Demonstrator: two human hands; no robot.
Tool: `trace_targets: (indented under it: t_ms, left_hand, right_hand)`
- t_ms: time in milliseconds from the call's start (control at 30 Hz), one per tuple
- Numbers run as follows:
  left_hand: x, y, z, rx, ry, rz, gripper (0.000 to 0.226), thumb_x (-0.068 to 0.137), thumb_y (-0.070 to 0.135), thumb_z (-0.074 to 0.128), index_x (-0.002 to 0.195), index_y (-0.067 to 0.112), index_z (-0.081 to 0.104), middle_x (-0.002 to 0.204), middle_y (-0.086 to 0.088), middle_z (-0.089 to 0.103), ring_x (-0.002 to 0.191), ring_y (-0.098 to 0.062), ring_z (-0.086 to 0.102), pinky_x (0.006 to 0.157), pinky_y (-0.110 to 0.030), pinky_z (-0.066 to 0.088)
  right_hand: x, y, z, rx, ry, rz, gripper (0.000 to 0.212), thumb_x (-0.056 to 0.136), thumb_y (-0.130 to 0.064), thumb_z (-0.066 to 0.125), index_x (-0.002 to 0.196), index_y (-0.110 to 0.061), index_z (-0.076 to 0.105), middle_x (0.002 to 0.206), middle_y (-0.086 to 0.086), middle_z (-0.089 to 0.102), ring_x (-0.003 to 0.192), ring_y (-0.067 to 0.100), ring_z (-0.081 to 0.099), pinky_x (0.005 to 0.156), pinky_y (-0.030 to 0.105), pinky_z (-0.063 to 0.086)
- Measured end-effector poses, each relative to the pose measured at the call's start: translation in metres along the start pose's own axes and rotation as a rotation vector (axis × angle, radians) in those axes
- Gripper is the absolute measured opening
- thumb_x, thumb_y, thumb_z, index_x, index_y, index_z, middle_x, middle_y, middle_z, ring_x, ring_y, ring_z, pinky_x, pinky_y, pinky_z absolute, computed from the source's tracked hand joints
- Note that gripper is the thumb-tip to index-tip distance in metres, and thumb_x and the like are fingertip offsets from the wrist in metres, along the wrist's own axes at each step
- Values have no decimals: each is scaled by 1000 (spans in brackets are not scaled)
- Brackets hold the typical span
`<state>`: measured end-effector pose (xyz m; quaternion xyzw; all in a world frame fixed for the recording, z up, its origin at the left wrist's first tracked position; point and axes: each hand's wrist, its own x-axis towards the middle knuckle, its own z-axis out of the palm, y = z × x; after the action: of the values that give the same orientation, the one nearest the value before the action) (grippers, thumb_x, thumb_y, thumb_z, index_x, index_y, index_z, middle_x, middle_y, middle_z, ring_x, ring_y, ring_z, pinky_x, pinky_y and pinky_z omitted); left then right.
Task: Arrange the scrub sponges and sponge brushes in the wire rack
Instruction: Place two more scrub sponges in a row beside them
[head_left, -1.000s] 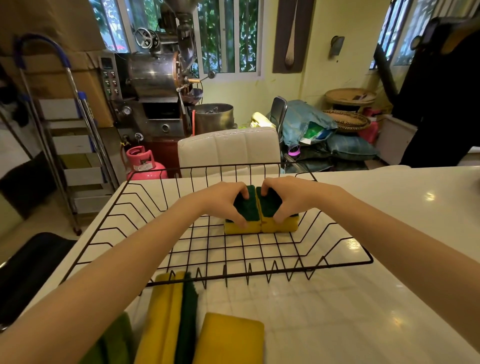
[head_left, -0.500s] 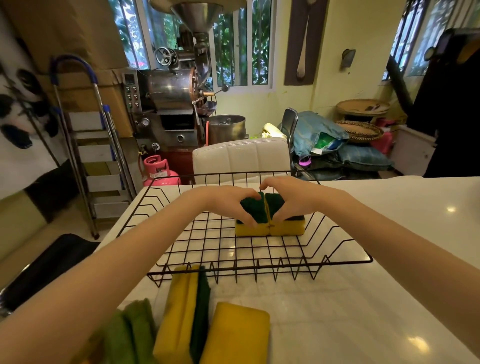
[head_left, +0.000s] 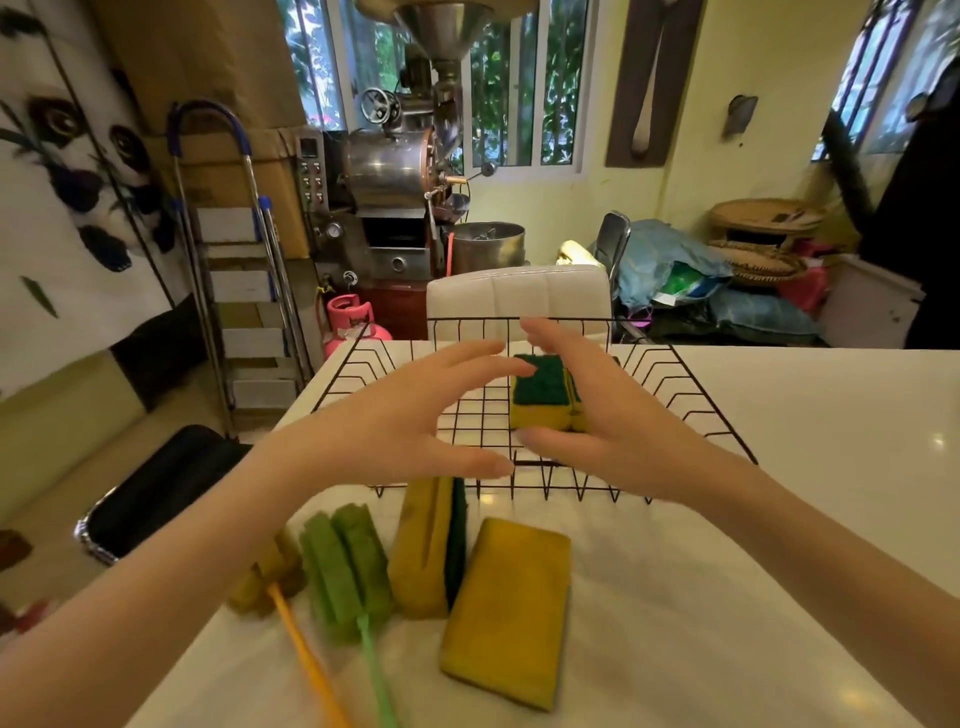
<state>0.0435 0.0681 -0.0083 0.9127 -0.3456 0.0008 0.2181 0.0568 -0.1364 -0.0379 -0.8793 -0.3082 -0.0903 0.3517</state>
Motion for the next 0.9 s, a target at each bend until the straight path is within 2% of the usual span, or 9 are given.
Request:
trace_targets:
  t_ms: [100, 200, 267, 433, 500, 600, 733, 833, 900]
  left_hand:
    - [-30, 1, 18, 16, 19, -21, 75, 65, 63, 58, 126, 61, 15, 147, 29, 4, 130, 12, 3, 100, -18, 13]
    - [-51, -1, 36, 7, 21, -21, 73, 65, 62, 59, 123, 63, 14, 142, 35, 1, 130, 14, -3, 102, -10, 6]
    - [-62, -2, 47, -11, 16, -23, 70, 68, 58, 61, 124, 63, 18, 140, 38, 1, 130, 16, -3, 100, -5, 3]
    - [-81, -5, 65, -53, 10, -74, 68, 67, 59, 60, 125, 60, 24, 140, 38, 2, 132, 13, -4, 107, -17, 6]
    - [-86, -8, 69, -61, 11, -94, 65, 69, 58, 60, 125, 57, 27, 146, 31, 4, 133, 10, -5, 110, -25, 8]
    - [-88, -10, 74, -46, 21, -96, 56, 75, 46, 61, 123, 54, 33, 147, 28, 6, 133, 11, -7, 111, -26, 5]
    - [-88, -10, 79, -24, 50, -107, 54, 78, 32, 62, 122, 52, 36, 147, 23, 10, 136, 4, -3, 112, -27, 6]
    - [-87, -9, 82, 22, 90, -115, 52, 80, 24, 61, 121, 48, 39, 147, 20, 14, 136, 1, 1, 111, -25, 7]
    - [-87, -10, 83, 39, 120, -119, 50, 81, 19, 60, 121, 44, 42, 146, 19, 17, 136, 1, 5, 110, -23, 10]
  right_hand:
    - [-35, -11, 18, 6, -52, -41, 74, 76, -52, 61, 134, -48, 14, 138, -32, 24, 125, -16, 20, 98, 9, 23]
    - [-65, -17, 36, -33, -98, -129, 70, 77, -55, 57, 135, -40, 22, 144, -19, 28, 132, -4, 22, 105, 16, 26]
    - [-81, -19, 46, -57, -132, -140, 68, 75, -59, 56, 133, -43, 24, 141, -22, 27, 131, -4, 22, 105, 15, 25]
    - [-103, -18, 66, -123, -182, -50, 80, 63, -75, 54, 128, -54, 14, 133, -40, 8, 131, -6, 11, 107, 25, 27]
    - [-106, -15, 72, -160, -168, -1, 86, 57, -79, 54, 129, -53, 13, 140, -33, 7, 135, -2, 2, 110, 31, 23]
    - [-110, -11, 76, -192, -169, 70, 90, 54, -82, 52, 128, -53, 11, 148, -23, 2, 137, 4, -5, 113, 39, 20]
    - [-111, -6, 78, -131, -173, 137, 84, 56, -76, 58, 124, -59, 11, 146, -25, 3, 136, 10, 11, 109, 40, 30]
    - [-110, -4, 79, -94, -153, 154, 78, 60, -66, 64, 123, -57, 17, 142, -27, 7, 129, 11, 23, 100, 34, 40]
    - [-111, -3, 77, -70, -134, 141, 75, 62, -63, 66, 122, -55, 21, 141, -25, 11, 127, 9, 25, 97, 30, 40]
